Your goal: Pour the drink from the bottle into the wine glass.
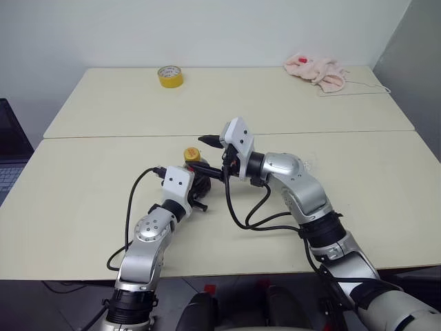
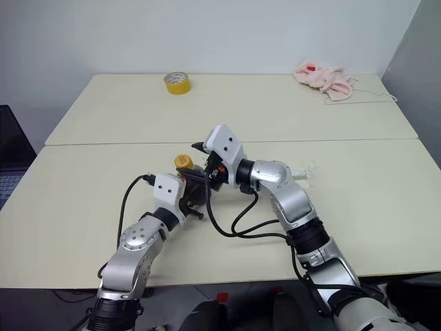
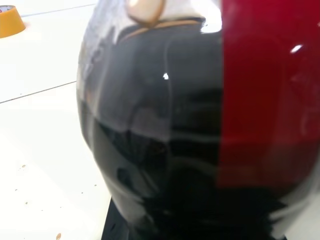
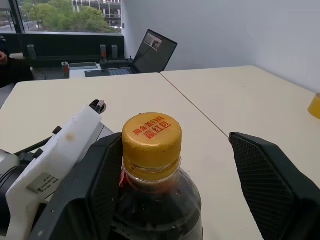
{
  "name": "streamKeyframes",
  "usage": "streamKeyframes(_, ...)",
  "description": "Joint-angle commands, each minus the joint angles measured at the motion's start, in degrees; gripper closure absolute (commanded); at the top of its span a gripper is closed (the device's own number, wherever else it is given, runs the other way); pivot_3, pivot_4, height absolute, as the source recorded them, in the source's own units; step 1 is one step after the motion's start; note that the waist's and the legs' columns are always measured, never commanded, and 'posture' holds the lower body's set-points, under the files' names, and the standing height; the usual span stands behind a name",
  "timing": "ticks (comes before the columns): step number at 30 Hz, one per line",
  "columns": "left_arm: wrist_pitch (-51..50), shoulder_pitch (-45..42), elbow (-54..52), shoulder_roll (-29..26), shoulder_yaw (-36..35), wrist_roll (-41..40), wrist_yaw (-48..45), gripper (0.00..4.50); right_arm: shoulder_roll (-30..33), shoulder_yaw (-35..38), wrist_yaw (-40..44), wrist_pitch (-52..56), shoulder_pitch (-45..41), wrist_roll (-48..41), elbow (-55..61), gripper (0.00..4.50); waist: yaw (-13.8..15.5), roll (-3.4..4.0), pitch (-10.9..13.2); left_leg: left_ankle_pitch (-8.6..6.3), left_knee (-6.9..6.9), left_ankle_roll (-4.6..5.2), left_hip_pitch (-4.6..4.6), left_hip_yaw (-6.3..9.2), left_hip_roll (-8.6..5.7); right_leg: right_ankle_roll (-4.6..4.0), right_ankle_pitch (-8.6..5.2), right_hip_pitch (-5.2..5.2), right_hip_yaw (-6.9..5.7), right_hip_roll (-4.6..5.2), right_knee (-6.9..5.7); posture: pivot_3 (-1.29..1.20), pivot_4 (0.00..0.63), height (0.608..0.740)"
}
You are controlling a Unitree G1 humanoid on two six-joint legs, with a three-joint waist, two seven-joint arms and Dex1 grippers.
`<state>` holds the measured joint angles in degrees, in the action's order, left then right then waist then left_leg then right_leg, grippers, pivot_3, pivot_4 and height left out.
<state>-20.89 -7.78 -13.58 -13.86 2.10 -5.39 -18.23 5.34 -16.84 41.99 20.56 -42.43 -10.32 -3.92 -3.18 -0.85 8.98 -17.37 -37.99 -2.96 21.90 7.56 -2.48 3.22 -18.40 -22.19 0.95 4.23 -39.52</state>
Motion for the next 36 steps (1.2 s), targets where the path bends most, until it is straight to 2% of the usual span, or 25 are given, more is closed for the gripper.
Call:
streamKeyframes(1, 0.5, -0.1, -1.8, -0.2, 0.1, -0.1, -0.1, 3.83, 0.4, 2.9, -1.1, 0.3, -1.4, -1.2, 2.5, 0.96, 0.0, 0.00, 0.0, 0.00, 0.00, 0.00, 0.00, 0.00, 0.00, 0.00, 0.00, 0.00, 0.00, 0.00, 0.00, 0.00, 0.150, 0.740)
streamKeyframes(13, 0.6, -0.3, -1.3, -0.2, 0.1, -0.1, 0.0, 3.83, 5.1, 5.3, 0.1, 6.4, 1.4, -6.4, 8.8, 0.96, 0.1, 0.00, 0.0, 0.00, 0.00, 0.00, 0.01, 0.00, 0.00, 0.00, 0.00, 0.01, 0.00, 0.00, 0.01, 0.00, 0.150, 0.740)
streamKeyframes(22, 0.9, -0.6, -1.0, -0.1, 0.2, 0.0, 0.0, 3.83, 8.7, 5.0, 0.7, 7.7, 2.5, -5.4, 10.6, 0.96, 0.1, 0.00, 0.0, 0.00, 0.00, 0.00, 0.01, -0.02, -0.01, 0.00, 0.00, 0.01, 0.00, 0.00, 0.01, 0.00, 0.150, 0.740)
streamKeyframes(27, 0.9, -0.6, -1.0, -0.2, 0.2, 0.0, -0.1, 3.83, 6.6, 4.0, 0.7, 13.4, 0.8, -9.5, 16.2, 0.96, 0.2, 0.00, 0.0, 0.00, 0.01, 0.00, 0.02, -0.01, 0.01, 0.00, 0.00, 0.01, 0.00, 0.00, 0.01, 0.00, 0.150, 0.740)
streamKeyframes(36, 0.9, -0.6, -1.1, -0.1, 0.3, 0.0, -0.1, 3.83, 1.2, 0.4, -4.8, 13.9, -1.5, -5.4, 11.5, 0.96, 0.1, 0.00, 0.0, 0.00, 0.00, 0.00, 0.01, 0.00, -0.02, 0.00, 0.00, 0.01, 0.00, 0.01, 0.00, 0.00, 0.150, 0.740)
